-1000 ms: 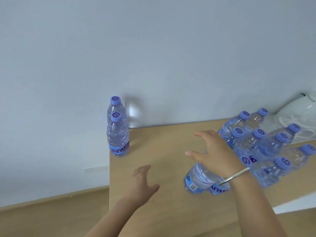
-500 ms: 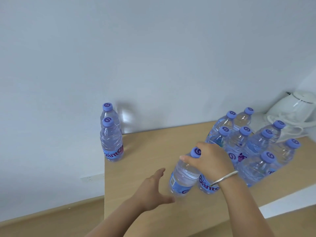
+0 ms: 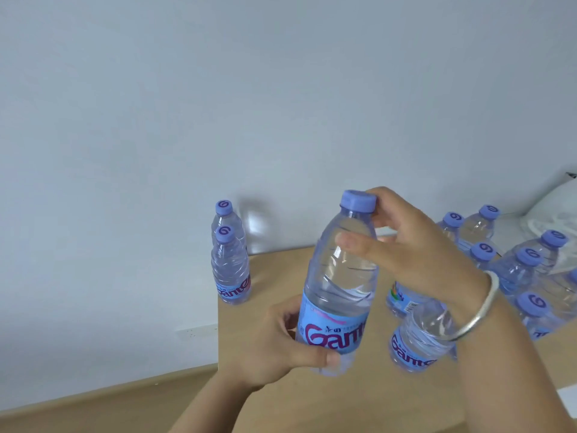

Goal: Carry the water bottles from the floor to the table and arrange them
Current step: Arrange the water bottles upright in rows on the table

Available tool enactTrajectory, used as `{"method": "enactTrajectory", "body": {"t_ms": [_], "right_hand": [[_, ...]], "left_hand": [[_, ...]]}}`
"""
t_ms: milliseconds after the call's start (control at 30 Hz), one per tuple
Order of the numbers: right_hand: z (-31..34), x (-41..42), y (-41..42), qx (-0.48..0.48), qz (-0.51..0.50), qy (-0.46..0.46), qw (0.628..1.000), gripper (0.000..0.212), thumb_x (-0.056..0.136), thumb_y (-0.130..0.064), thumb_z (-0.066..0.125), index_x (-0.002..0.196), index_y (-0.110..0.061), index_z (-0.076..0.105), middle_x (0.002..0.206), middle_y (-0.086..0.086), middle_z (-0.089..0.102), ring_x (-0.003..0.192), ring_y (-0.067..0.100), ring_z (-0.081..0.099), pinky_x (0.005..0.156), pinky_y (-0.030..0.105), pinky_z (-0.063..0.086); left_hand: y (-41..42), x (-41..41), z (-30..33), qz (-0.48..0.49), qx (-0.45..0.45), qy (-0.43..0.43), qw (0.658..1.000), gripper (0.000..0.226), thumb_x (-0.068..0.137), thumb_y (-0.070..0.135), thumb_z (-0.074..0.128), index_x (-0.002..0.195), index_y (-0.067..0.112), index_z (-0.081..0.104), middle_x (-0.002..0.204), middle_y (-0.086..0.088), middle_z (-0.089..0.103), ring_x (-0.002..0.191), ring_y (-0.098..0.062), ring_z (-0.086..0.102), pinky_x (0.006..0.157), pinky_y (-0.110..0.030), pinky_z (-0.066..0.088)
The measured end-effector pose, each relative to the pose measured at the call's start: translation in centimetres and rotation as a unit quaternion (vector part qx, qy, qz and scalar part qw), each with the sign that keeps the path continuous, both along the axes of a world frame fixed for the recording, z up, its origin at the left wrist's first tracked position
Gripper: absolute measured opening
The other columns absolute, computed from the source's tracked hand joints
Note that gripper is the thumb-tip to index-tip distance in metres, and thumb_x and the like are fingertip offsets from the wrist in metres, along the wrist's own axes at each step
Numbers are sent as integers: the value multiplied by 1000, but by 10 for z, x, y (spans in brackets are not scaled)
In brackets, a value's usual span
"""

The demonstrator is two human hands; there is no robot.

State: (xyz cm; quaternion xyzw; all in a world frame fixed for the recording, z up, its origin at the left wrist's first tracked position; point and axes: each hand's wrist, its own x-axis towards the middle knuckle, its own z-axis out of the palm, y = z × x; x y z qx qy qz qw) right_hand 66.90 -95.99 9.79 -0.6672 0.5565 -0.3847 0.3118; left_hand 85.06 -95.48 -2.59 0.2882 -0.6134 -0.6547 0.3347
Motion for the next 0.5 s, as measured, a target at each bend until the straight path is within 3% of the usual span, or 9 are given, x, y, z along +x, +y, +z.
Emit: {"method": "enactTrajectory", "body": {"t_ms": [33,100,167,233,300,367,500], "right_hand": [[-2,1,-1,29,61,-94,993,34,67,-50,73,93,-32,59,93,-15,65,91,3,62,84,23,51],[-7,8,-2,43,123,-246,961,17,66,-25,69,83,-24,66,90,2,67,83,16,66,75,29,54],[-11,18,-3,-2,98,-296,950,11,65,-25,68,74,-20,67,74,7,68,69,23,65,63,33,53],[-13,27,-4,-57,39,-272,960,16,65,-33,69,70,-19,64,65,3,67,62,19,63,59,27,50],[-14,34,-8,-91,-12,-221,971,14,68,-32,70,66,-19,62,60,-6,67,56,6,62,56,17,48],[-17,38,-14,-90,-58,-180,978,14,68,-34,68,67,-21,62,60,-10,68,57,2,62,59,20,50],[-21,43,-23,-60,-63,-183,979,18,65,-38,69,71,-23,62,62,-12,68,58,1,63,55,15,48]], "left_hand": [[0,6,6,-38,14,9,999,42,56,15,81,95,9,67,84,-4,70,72,-14,62,60,-21,50],[-3,17,17,-99,40,19,994,48,55,21,84,99,11,67,89,-4,70,76,-15,64,64,-23,52],[-6,24,25,-125,69,-1,990,63,52,36,88,105,10,65,98,-9,69,87,-24,63,77,-32,52],[-6,23,29,-104,63,-22,992,62,54,34,87,106,11,64,98,-11,67,86,-29,60,77,-37,50],[-3,18,28,-40,-9,-72,997,59,57,27,85,108,11,59,95,-10,67,81,-31,61,75,-42,53],[0,14,24,50,-79,-124,988,65,55,32,86,111,17,56,99,-5,69,91,-29,65,84,-51,52],[5,15,16,108,-48,-85,989,66,51,26,88,108,15,59,97,-6,70,91,-28,66,83,-54,52]]}}
